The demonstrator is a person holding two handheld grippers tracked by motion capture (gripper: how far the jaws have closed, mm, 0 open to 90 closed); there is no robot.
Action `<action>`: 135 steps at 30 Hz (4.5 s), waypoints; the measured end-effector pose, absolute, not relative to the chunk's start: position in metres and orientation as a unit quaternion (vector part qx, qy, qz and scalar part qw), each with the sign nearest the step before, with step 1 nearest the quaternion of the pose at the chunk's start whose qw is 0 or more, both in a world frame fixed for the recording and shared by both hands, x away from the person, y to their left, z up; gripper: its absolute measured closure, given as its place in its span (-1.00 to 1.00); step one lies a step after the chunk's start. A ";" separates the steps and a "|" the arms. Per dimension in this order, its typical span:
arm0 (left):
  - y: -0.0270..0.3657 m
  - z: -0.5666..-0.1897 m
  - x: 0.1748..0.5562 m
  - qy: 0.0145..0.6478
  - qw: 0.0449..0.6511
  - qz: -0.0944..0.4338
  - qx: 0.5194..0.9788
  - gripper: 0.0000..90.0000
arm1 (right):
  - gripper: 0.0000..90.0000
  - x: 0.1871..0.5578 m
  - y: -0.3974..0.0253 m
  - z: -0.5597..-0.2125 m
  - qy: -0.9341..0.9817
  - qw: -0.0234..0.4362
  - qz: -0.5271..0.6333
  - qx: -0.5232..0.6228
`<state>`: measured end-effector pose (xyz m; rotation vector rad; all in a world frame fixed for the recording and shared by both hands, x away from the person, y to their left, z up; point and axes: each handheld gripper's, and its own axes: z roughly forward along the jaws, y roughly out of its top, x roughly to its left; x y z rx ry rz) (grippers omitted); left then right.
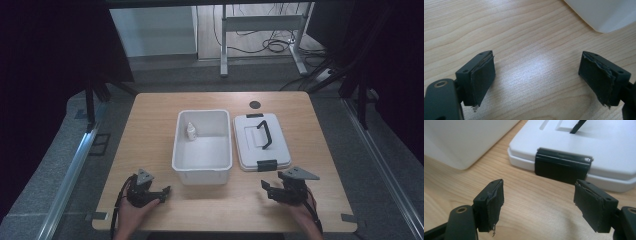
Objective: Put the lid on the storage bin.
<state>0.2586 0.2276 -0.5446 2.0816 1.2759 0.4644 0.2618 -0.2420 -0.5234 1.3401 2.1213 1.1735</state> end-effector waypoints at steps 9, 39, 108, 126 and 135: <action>0.227 -0.545 0.259 0.485 0.322 0.177 0.793 -0.71 | -0.45 0.265 -0.239 -0.520 0.754 0.191 0.404 0.482; 0.227 -0.545 0.259 0.482 0.323 0.175 0.795 -0.71 | -0.29 0.283 -0.233 -0.472 0.786 0.183 0.365 0.464; 0.227 -0.545 0.258 0.482 0.324 0.175 0.795 -0.71 | 0.50 0.498 -0.216 -0.441 0.775 0.038 0.144 0.614; 0.227 -0.545 0.258 0.482 0.324 0.175 0.795 -0.71 | 0.88 0.501 -0.212 -0.450 0.754 -0.006 0.143 0.642; 0.227 -0.545 0.258 0.482 0.324 0.175 0.795 -0.71 | 0.89 0.489 -0.210 -0.418 0.746 0.003 0.166 0.645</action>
